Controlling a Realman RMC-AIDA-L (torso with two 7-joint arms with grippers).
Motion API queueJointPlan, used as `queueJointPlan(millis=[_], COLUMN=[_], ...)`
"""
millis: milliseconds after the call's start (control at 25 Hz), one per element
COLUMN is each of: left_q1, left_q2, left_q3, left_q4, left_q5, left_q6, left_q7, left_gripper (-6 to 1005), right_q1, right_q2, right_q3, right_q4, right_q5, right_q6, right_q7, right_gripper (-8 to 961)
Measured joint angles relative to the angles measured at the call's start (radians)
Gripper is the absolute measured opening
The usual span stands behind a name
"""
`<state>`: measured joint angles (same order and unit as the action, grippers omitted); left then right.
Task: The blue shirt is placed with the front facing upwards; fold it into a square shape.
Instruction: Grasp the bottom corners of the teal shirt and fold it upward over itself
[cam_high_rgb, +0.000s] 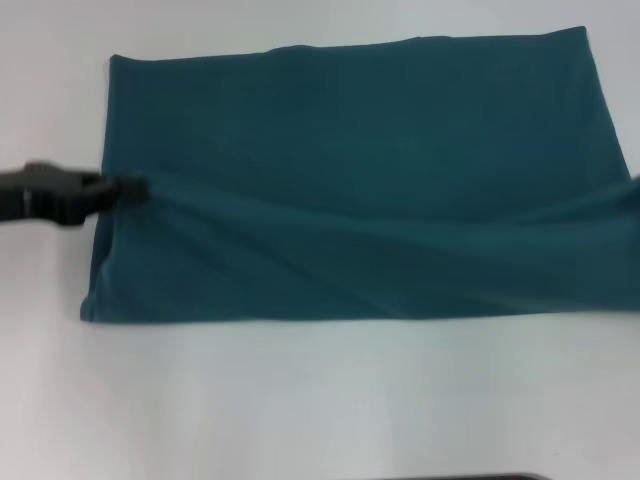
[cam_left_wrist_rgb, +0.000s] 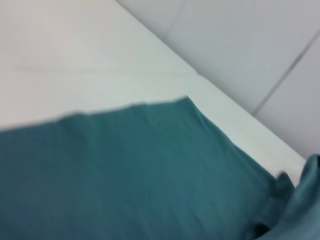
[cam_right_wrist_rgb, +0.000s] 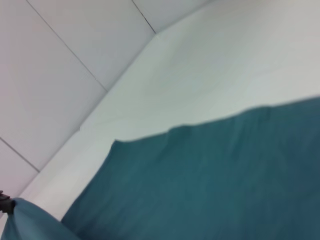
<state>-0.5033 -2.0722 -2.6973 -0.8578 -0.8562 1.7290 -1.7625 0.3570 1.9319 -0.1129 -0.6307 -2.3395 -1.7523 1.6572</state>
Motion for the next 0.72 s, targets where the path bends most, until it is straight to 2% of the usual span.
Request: queueJointPlan(millis=[240,480,600,720], left_q1=[-0.083,-0.152,-0.176,-0.197], left_q2=[-0.003,0.007,0.004,0.002], left_q3=[0.005,0.014,0.023,0.024], left_q4=[0.038,0.150,0.164,0.165], left_q5=[-0.031,-0.031,-0.030,-0.030], left_q6=[-0.188,-0.387,-0.445,-0.488], left_q7=[-0.028,-0.031,-0.033,-0.039], left_gripper=[13,12,11,11], right_q1=[0.092,0.180,0.221,0.247], right_q2=[0.035,0.078,0.087,0.087], right_q3=[0.002,-0.005,-0.010,-0.020], right_q4=[0.010,0.041,0.059,0.076], right_q5=[0.034,0.071,0.075,0.075], right_q6=[0.148,0.324,0.395,0.456], right_q7=[0.026,0.015,0.013,0.018], right_gripper=[35,35,35,35])
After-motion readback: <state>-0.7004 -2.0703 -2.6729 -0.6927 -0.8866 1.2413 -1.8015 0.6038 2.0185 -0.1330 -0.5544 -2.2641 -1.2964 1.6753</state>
